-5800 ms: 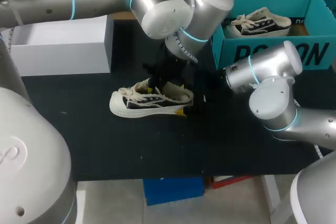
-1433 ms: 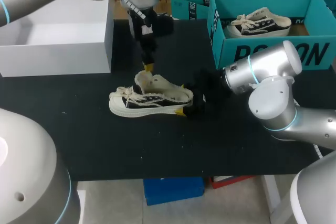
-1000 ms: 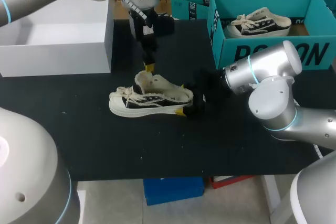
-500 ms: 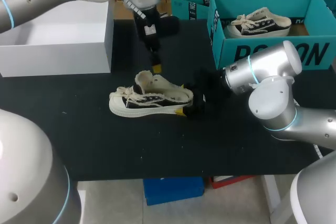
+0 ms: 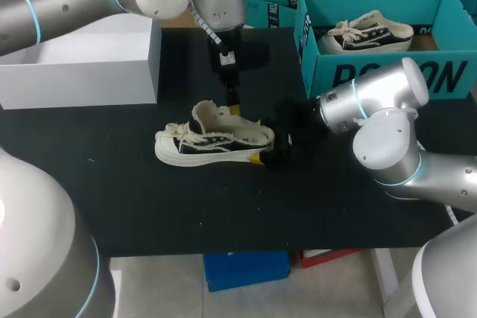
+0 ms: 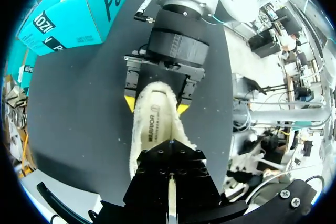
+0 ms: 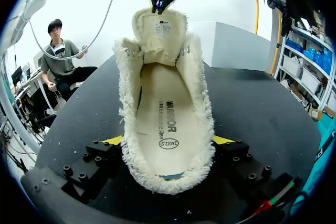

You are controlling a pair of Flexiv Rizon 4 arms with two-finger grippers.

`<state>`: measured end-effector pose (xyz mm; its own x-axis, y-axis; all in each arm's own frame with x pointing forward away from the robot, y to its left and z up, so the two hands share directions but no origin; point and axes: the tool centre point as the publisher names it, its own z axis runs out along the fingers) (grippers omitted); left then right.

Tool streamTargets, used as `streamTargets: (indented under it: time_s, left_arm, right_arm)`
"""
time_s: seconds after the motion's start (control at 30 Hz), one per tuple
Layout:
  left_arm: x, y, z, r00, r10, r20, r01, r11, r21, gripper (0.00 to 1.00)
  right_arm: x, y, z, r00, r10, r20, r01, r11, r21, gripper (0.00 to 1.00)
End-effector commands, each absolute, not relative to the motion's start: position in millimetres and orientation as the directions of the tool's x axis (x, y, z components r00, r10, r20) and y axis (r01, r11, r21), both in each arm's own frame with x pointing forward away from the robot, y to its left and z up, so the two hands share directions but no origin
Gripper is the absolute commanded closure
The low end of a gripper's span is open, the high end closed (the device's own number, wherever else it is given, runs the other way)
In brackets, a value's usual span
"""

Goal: Take the shoe out of the shoebox, open the shoe tongue, remove and reinsert the insole, then place the shoe into the shoebox

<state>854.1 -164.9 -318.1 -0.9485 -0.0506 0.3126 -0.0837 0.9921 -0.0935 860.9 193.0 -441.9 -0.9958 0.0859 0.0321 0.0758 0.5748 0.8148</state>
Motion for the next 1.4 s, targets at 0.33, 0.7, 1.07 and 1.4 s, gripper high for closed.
streamTargets:
  time_s: [0.33, 0.7, 1.07, 1.4]
  left_arm:
    - [851, -161, -350, -0.933, -0.042, 0.358, -0.082, 0.992, -0.097, 1.00]
    - [832, -155, -369, -0.921, -0.052, 0.386, -0.086, 0.994, -0.071, 1.00]
    - [825, -150, -385, -0.920, -0.077, 0.385, -0.099, 0.994, -0.039, 1.00]
    - [826, -152, -394, -0.918, -0.081, 0.389, -0.102, 0.994, -0.032, 1.00]
  right_arm:
    - [861, 193, -442, -0.996, 0.088, 0.032, 0.077, 0.575, 0.815, 1.00]
    - [861, 193, -442, -0.996, 0.088, 0.032, 0.077, 0.575, 0.815, 1.00]
    - [861, 193, -442, -0.996, 0.088, 0.032, 0.077, 0.575, 0.815, 1.00]
    - [861, 193, -442, -0.996, 0.088, 0.032, 0.077, 0.575, 0.815, 1.00]
